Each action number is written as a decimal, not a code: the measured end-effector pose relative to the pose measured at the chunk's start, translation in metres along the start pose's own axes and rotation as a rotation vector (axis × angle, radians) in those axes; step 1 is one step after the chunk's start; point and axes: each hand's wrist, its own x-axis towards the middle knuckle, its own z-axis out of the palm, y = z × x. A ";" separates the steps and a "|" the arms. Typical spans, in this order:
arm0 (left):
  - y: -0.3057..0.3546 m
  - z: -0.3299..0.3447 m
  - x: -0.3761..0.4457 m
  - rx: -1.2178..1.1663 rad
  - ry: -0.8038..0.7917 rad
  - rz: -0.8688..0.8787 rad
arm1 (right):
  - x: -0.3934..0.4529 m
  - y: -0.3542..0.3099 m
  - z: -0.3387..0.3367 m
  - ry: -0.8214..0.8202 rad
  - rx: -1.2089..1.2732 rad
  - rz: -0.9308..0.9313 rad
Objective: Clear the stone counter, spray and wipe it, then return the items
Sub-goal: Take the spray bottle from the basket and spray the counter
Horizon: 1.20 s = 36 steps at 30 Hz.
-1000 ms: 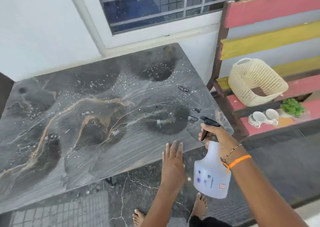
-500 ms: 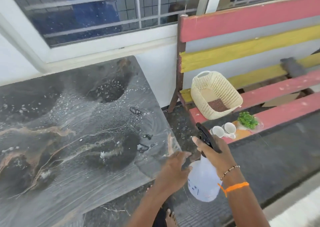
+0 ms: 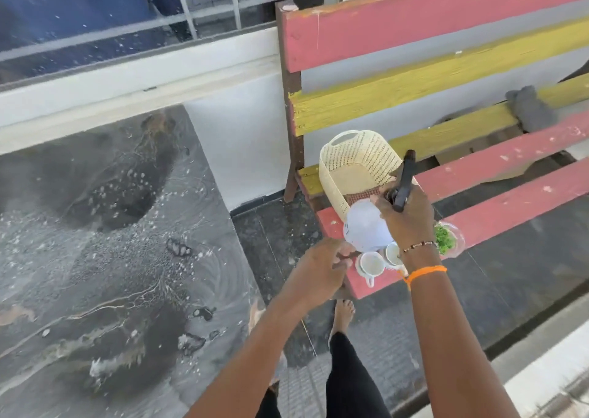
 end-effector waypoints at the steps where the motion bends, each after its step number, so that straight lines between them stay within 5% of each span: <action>1: 0.003 0.002 0.015 -0.004 0.014 -0.028 | 0.019 0.004 0.003 -0.012 -0.017 -0.023; 8: 0.031 0.025 0.120 -0.142 0.138 -0.209 | 0.148 0.047 0.036 -0.137 -0.086 -0.168; 14: 0.022 0.036 0.174 -0.226 0.283 -0.391 | 0.233 0.093 0.079 -0.341 -0.125 -0.100; 22: 0.021 0.039 0.220 -0.178 0.280 -0.453 | 0.254 0.140 0.109 -0.553 -0.085 -0.102; 26: 0.019 0.039 0.239 -0.189 0.251 -0.466 | 0.252 0.164 0.099 -0.442 0.013 -0.007; 28: 0.016 0.039 0.244 -0.200 0.249 -0.481 | 0.251 0.181 0.096 -0.376 -0.094 0.116; 30: 0.012 0.039 0.247 -0.198 0.252 -0.488 | 0.250 0.199 0.099 -0.510 -0.323 0.177; 33: 0.008 0.038 0.244 -0.186 0.261 -0.486 | 0.246 0.213 0.106 -0.804 -0.683 0.083; 36: 0.004 0.039 0.235 -0.185 0.261 -0.494 | 0.246 0.215 0.111 -0.812 -0.945 -0.010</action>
